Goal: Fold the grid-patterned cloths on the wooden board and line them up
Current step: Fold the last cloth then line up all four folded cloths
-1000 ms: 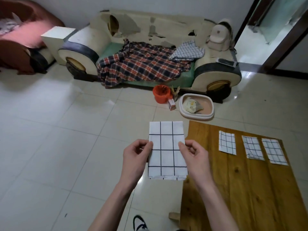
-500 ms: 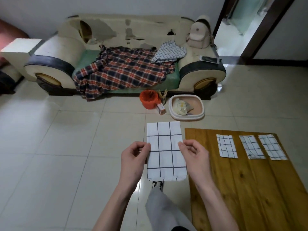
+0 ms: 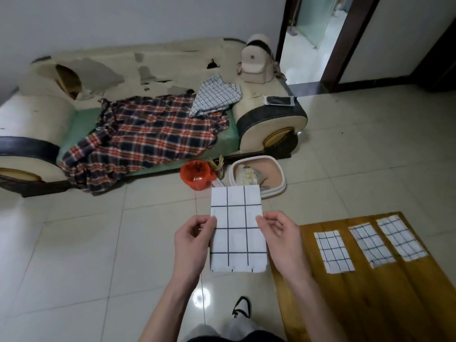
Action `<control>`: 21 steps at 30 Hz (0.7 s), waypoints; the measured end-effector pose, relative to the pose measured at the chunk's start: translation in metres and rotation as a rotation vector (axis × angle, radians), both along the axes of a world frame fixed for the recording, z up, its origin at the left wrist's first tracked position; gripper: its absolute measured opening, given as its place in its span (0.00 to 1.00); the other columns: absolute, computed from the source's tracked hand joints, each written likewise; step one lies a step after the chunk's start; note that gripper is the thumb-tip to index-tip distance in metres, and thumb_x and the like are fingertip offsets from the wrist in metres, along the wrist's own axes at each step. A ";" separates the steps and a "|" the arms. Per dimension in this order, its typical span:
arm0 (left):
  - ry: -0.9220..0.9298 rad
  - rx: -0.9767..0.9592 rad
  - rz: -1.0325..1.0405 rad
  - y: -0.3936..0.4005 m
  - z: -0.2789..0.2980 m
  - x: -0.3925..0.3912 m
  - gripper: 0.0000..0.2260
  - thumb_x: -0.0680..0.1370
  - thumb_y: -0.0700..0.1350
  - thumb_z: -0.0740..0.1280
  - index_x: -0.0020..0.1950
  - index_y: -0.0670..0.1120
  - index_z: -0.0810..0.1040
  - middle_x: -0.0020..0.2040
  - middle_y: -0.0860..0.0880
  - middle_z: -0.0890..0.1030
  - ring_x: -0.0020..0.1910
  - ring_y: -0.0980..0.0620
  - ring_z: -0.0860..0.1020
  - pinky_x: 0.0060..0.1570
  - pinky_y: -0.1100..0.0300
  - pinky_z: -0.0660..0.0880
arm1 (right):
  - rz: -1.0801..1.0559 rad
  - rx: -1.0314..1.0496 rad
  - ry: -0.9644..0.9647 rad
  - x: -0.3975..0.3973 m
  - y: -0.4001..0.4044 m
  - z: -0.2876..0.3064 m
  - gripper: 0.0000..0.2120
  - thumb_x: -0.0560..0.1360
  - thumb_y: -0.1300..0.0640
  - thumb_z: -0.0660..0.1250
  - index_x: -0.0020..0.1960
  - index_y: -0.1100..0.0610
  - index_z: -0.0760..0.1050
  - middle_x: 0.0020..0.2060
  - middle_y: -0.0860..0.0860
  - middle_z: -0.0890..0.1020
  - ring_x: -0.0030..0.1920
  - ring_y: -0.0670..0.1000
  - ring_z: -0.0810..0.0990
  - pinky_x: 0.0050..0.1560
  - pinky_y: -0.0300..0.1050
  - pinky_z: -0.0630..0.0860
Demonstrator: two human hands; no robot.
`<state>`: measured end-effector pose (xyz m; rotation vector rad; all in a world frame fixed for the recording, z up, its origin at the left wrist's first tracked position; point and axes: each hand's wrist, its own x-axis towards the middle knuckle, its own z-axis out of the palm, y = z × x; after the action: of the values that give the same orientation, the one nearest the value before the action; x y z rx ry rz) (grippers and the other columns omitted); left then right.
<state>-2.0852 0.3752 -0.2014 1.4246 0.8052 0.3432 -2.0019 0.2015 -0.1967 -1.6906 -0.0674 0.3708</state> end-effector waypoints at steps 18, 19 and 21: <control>-0.026 0.036 -0.448 0.127 -0.008 0.259 0.07 0.80 0.43 0.73 0.43 0.43 0.85 0.34 0.42 0.76 0.35 0.51 0.71 0.36 0.60 0.72 | -0.329 -0.200 -0.006 0.192 0.097 -0.008 0.04 0.80 0.51 0.71 0.47 0.47 0.80 0.42 0.45 0.86 0.43 0.43 0.85 0.41 0.37 0.81; -0.026 0.040 -0.483 0.135 -0.007 0.277 0.07 0.80 0.43 0.73 0.43 0.43 0.85 0.33 0.44 0.73 0.34 0.51 0.70 0.35 0.61 0.71 | -0.362 -0.197 -0.008 0.203 0.103 -0.008 0.03 0.80 0.52 0.71 0.47 0.48 0.80 0.42 0.45 0.86 0.42 0.43 0.85 0.40 0.37 0.81; -0.024 0.038 -0.551 0.149 -0.006 0.311 0.06 0.80 0.43 0.73 0.44 0.43 0.85 0.33 0.44 0.71 0.34 0.50 0.68 0.35 0.61 0.70 | -0.425 -0.194 -0.002 0.222 0.116 -0.006 0.01 0.80 0.52 0.71 0.50 0.48 0.81 0.42 0.44 0.86 0.43 0.43 0.84 0.41 0.37 0.81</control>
<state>-1.7742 0.5242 -0.2075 1.6089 0.3618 -0.0481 -1.7795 0.3177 -0.2030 -1.8411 0.3316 0.0569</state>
